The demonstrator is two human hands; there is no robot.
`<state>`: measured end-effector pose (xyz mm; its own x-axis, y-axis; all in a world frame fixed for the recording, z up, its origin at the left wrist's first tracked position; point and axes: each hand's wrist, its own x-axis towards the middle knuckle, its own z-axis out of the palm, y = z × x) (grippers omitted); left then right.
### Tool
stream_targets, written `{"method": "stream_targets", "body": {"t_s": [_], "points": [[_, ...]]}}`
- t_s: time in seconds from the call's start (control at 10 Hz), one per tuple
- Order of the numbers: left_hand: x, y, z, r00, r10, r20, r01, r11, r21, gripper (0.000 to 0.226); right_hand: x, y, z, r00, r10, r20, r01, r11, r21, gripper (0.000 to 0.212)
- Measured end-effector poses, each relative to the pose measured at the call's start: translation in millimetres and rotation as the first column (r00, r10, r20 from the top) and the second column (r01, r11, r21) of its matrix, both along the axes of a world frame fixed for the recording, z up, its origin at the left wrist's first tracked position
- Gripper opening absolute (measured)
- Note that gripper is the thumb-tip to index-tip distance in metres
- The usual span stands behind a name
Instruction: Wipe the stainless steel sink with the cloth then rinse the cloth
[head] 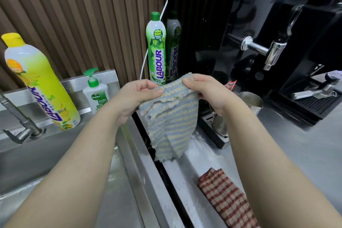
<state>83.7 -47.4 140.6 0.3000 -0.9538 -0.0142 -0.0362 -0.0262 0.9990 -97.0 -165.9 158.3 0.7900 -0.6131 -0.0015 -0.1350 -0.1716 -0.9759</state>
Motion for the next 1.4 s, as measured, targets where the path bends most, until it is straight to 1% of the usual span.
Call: {"method": "stream_targets", "body": {"t_s": [0.1,0.2,0.3,0.4,0.5,0.6,0.7,0.8,0.9,1.0,1.1,1.2,1.3,1.4], "points": [[9,-16,-29,0.991,0.13,0.032,-0.133,0.984,0.119,0.009,27,-9,-30,0.992,-0.101,-0.069,0.104,0.994,0.036,0.013],[10,-23,-69,0.962,0.26,0.086,-0.272,0.945,0.184,0.014,45,-16,-79,0.959,-0.21,-0.189,0.179,0.969,-0.172,0.019],[-3,-13,-99,0.957,0.24,0.161,-0.266,0.95,0.166,0.018,30,-15,-107,0.954,-0.205,-0.219,0.143,0.952,-0.27,0.012],[-22,12,-112,0.978,0.067,0.198,-0.108,0.973,0.206,0.013,-7,-4,-125,0.932,-0.144,-0.333,-0.033,0.879,-0.475,0.03],[-40,32,-122,0.977,0.043,0.207,-0.081,0.98,0.181,0.003,-37,14,-148,0.842,-0.186,-0.506,-0.179,0.789,-0.588,0.041],[-49,36,-133,0.902,0.317,0.293,-0.349,0.935,0.062,0.019,-38,26,-151,0.9,-0.253,-0.356,0.013,0.83,-0.558,0.043],[-51,23,-144,0.591,0.135,0.795,-0.394,0.909,0.139,0.046,-13,28,-149,0.907,-0.246,-0.343,-0.032,0.771,-0.637,0.042],[-63,10,-157,0.469,-0.201,0.86,-0.345,0.855,0.388,0.052,3,29,-164,0.755,-0.2,-0.624,-0.297,0.744,-0.598,0.051],[-72,8,-164,0.435,-0.257,0.863,-0.37,0.822,0.432,0.053,6,30,-170,0.672,-0.205,-0.712,-0.371,0.739,-0.563,0.054],[-73,8,-163,0.385,-0.296,0.874,-0.383,0.811,0.443,0.054,4,31,-170,0.663,-0.216,-0.716,-0.385,0.722,-0.575,0.054],[-70,7,-158,0.424,-0.312,0.85,-0.355,0.806,0.473,0.054,5,31,-169,0.644,-0.239,-0.726,-0.397,0.707,-0.585,0.054],[-67,19,-153,0.529,-0.225,0.818,-0.308,0.847,0.433,0.054,2,37,-166,0.647,-0.276,-0.711,-0.399,0.672,-0.624,0.054],[-62,56,-144,0.62,-0.091,0.78,-0.315,0.881,0.353,0.05,-5,66,-162,0.754,-0.266,-0.6,-0.274,0.703,-0.656,0.044],[-54,133,-152,0.691,-0.024,0.722,-0.301,0.899,0.317,0.044,-32,134,-159,0.897,-0.168,-0.409,-0.115,0.805,-0.582,0.05]]}}
